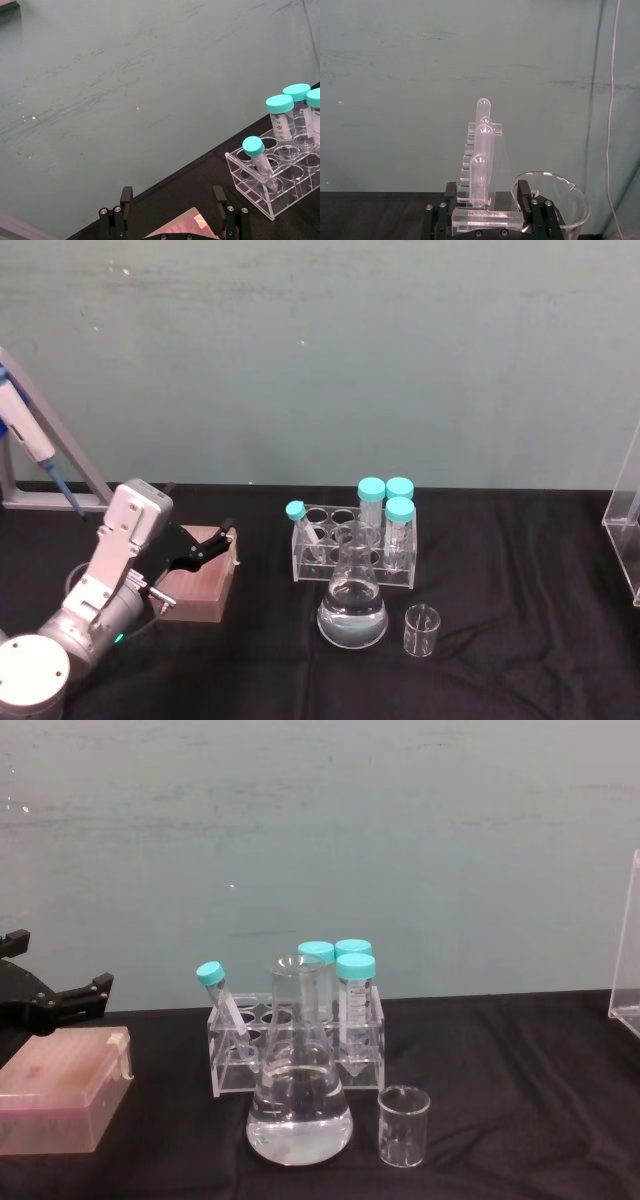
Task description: Place the experimental apparatus aside using one hand.
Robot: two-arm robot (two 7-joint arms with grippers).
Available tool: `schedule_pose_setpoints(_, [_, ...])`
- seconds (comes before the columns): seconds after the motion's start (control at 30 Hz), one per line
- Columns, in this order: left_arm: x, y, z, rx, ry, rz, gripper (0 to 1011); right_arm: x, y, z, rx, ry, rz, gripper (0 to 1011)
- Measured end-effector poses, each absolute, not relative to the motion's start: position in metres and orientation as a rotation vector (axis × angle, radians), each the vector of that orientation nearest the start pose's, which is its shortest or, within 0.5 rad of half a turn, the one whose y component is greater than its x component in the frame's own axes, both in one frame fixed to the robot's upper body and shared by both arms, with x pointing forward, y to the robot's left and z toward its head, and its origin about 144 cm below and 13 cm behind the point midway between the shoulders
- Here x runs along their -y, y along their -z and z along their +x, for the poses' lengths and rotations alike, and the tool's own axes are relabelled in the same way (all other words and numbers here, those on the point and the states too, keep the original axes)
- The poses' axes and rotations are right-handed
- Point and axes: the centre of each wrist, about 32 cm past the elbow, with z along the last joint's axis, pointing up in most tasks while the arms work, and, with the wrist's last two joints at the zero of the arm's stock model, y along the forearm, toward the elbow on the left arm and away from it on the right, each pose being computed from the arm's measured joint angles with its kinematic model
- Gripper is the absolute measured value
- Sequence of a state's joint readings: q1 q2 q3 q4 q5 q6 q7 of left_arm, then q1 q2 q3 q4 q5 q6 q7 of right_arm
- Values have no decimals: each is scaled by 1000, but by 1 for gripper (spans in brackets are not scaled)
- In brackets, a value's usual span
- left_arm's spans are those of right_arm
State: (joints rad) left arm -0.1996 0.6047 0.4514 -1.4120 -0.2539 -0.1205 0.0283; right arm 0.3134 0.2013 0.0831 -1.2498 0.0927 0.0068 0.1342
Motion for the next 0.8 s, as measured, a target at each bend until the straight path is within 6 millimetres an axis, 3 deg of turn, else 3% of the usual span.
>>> schedule_pose_setpoints(0.13, [-310, -1140, 489, 285, -1248, 304, 1000, 332, -1169, 543, 54, 1577, -60, 875])
schedule_pose_setpoints(0.33, [-310, -1140, 489, 285, -1248, 305, 1000, 332, -1169, 543, 54, 1577, -59, 997])
schedule_pose_setpoints(0.8, [-310, -1140, 489, 285, -1248, 304, 1000, 332, -1170, 543, 57, 1576, -57, 1000])
